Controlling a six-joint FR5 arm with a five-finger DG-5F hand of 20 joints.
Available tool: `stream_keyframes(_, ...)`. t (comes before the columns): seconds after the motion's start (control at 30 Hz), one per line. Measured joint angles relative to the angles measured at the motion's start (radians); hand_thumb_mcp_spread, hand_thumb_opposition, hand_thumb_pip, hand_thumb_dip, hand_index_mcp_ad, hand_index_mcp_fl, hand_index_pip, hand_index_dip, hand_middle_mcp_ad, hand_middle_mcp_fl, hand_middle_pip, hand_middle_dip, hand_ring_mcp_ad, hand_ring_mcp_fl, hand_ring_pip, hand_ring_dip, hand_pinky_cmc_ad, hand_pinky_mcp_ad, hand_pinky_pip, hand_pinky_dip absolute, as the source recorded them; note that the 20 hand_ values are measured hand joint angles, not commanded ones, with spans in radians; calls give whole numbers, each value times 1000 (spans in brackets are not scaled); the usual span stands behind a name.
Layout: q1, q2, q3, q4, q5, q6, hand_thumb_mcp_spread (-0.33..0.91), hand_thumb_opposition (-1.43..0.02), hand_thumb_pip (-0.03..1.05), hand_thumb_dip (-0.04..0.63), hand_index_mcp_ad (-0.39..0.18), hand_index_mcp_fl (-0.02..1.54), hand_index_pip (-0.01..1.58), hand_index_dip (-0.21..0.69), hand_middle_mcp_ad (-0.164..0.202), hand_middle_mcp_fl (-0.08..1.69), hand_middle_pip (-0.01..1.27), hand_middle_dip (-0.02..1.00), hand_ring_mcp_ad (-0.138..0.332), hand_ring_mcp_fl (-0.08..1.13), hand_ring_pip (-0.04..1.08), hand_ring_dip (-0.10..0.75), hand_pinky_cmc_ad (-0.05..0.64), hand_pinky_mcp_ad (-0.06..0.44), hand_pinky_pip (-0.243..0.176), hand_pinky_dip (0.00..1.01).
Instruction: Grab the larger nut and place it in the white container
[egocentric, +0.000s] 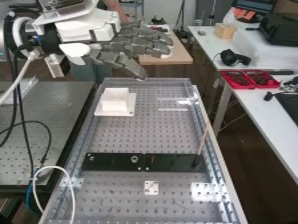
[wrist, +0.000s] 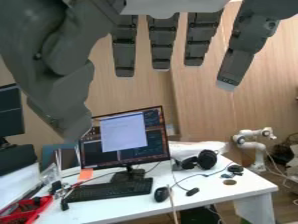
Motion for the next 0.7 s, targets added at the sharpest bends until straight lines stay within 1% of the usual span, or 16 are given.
stream_keyframes(0.17, -2, -8, 15, -30, -7, 5, 166, -855, 766, 236, -113, 12, 595, -148, 66, 35, 127, 237, 145, 0, 141, 126, 344, 307, -103, 794)
stream_keyframes(0.27, 0, -11, 22, -45, 2, -4, 166, -855, 766, 236, -113, 12, 576, -148, 66, 31, 131, 239, 141, 0, 136, 134, 344, 307, -103, 796)
stream_keyframes(0.3, 2, -14, 28, -62, 11, -8, 166, -855, 766, 236, -113, 14, 578, -138, 66, 35, 131, 239, 141, 2, 136, 134, 344, 307, -101, 796)
stream_keyframes(0.4, 6, -22, 42, -100, 37, -14, 166, -855, 766, 236, -113, 14, 499, -133, 66, 35, 131, 239, 141, 3, 113, 134, 344, 307, -101, 796)
stream_keyframes(0.43, 8, -23, 43, -103, 40, -14, 166, -855, 766, 236, -110, 16, 480, -138, 66, 35, 131, 239, 145, 3, 117, 134, 344, 307, -103, 785)
stream_keyframes(0.57, 14, -28, 46, -113, 46, -25, 166, -855, 745, 236, -105, 35, 421, -91, 66, 35, 131, 253, 145, 0, 113, 143, 349, 309, -106, 768)
stream_keyframes(0.67, 17, -28, 49, -122, 41, -29, 164, -855, 733, 236, -103, 30, 375, -87, 70, 35, 127, 251, 145, 2, 103, 143, 346, 309, -105, 768)
stream_keyframes(0.7, 19, -27, 50, -128, 39, -32, 166, -853, 733, 236, -103, 30, 368, -87, 66, 31, 131, 253, 145, 2, 103, 147, 367, 309, -108, 761)
